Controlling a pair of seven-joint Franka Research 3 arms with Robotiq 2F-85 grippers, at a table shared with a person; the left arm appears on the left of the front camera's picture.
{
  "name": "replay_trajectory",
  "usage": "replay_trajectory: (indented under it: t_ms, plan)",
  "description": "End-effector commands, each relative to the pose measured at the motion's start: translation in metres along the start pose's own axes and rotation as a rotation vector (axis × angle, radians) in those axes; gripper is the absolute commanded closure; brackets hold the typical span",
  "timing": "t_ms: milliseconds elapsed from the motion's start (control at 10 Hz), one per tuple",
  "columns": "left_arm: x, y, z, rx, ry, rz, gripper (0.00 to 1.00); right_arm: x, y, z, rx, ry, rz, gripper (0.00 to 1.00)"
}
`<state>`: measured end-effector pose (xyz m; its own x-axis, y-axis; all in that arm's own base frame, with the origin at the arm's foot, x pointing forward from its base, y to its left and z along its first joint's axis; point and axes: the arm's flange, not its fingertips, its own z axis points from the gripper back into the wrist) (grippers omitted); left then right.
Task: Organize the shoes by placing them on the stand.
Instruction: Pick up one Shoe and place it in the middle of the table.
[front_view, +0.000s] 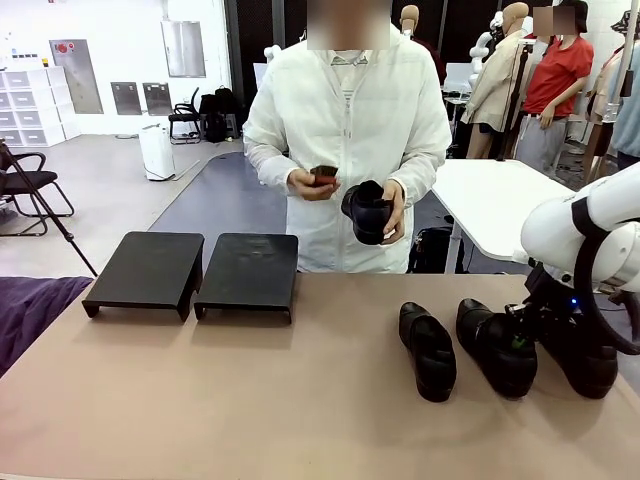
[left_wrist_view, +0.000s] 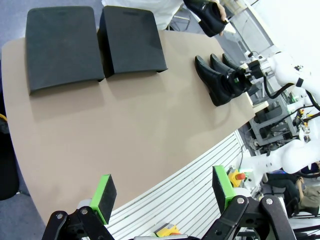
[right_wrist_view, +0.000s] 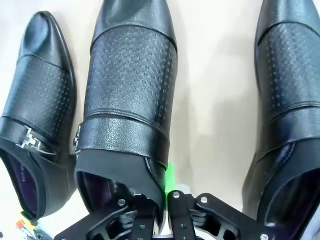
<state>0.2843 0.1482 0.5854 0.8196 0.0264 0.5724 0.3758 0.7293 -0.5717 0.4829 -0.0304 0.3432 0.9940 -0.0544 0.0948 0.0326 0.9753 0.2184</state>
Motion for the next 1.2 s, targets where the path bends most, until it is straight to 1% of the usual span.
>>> replay_trajectory:
  t_ms: [0,100,200,300,400,500,600,700,1000,1100]
  plan:
    - [0.001,0.0,0.001,-0.017,-0.009,-0.013,0.0,-0.008,0.003,0.049,0.082,-0.028,-0.031,1.0]
    - [0.001,0.0,0.001,-0.017,-0.009,-0.013,0.0,-0.024,0.007,0.099,0.105,-0.036,-0.043,1.0]
    - [0.001,0.0,0.001,-0.017,-0.009,-0.013,0.0,-0.047,0.008,0.16,0.074,-0.077,-0.053,1.0]
    - [0.001,0.0,0.001,-0.017,-0.009,-0.013,0.0,-0.072,0.003,0.217,0.031,-0.15,-0.074,1.0]
    - [0.001,0.0,0.001,-0.017,-0.009,-0.013,0.0,-0.092,-0.002,0.258,0.008,-0.194,-0.11,1.0]
    - [0.001,0.0,0.001,-0.017,-0.009,-0.013,0.0,-0.105,-0.005,0.283,0.028,-0.271,-0.11,1.0]
    - [0.001,0.0,0.001,-0.017,-0.009,-0.013,0.0,-0.108,-0.004,0.287,0.05,-0.283,-0.1,1.0]
    - [0.001,0.0,0.001,-0.017,-0.009,-0.013,0.0,-0.109,-0.006,0.273,0.036,-0.221,-0.08,1.0]
    - [0.001,0.0,0.001,-0.017,-0.009,-0.013,0.0,-0.109,-0.006,0.273,0.036,-0.221,-0.08,1.0]
    - [0.001,0.0,0.001,-0.017,-0.009,-0.013,0.0,-0.117,-0.008,0.276,0.043,-0.215,-0.085,1.0]
